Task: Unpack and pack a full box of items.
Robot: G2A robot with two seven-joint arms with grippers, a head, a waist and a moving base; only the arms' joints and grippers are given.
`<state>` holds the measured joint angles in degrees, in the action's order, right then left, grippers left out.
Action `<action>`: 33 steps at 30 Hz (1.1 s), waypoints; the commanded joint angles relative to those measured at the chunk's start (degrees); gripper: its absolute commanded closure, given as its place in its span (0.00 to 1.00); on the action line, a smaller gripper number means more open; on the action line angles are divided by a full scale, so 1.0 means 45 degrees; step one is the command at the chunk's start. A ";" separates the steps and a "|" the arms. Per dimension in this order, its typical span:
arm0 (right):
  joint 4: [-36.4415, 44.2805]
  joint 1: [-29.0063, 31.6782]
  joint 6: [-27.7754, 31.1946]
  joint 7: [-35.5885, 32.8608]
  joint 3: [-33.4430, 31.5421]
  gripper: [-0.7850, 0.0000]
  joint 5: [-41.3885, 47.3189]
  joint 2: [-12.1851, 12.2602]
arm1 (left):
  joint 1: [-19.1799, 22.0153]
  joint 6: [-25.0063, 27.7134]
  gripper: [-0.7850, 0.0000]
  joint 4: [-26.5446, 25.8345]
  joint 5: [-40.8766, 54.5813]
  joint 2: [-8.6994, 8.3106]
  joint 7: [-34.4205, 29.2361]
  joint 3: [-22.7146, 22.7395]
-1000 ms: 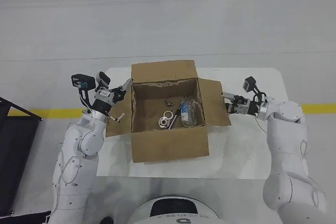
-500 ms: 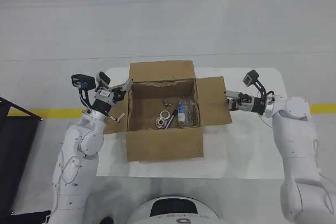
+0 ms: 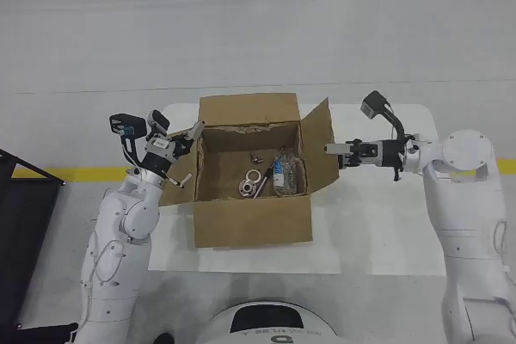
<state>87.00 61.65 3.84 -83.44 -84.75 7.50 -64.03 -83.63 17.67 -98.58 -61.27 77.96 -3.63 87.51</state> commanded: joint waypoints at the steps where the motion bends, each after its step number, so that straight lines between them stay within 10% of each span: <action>1: 0.0140 -0.0236 -0.0307 0.0213 0.0523 0.00 -0.0290 -0.0024 | 0.0000 0.0000 0.00 0.0000 0.0001 0.0000 0.0000 0.0001; 25: -0.3355 -0.3514 -0.1629 0.1499 0.5521 0.00 -0.1981 -0.0680 | -0.0143 -0.0114 0.00 -0.0009 -0.0659 -0.0062 0.0137 0.0188; 33: -0.4252 -0.4155 -0.1664 0.1483 0.6211 0.00 -0.1960 -0.0837 | -0.0914 -0.0616 0.00 0.1957 -0.0088 -0.0200 0.1038 0.1486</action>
<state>68.37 43.32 -3.87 -76.68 -57.11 -1.44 -67.72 -87.29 15.05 -91.29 -62.12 77.12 0.43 93.51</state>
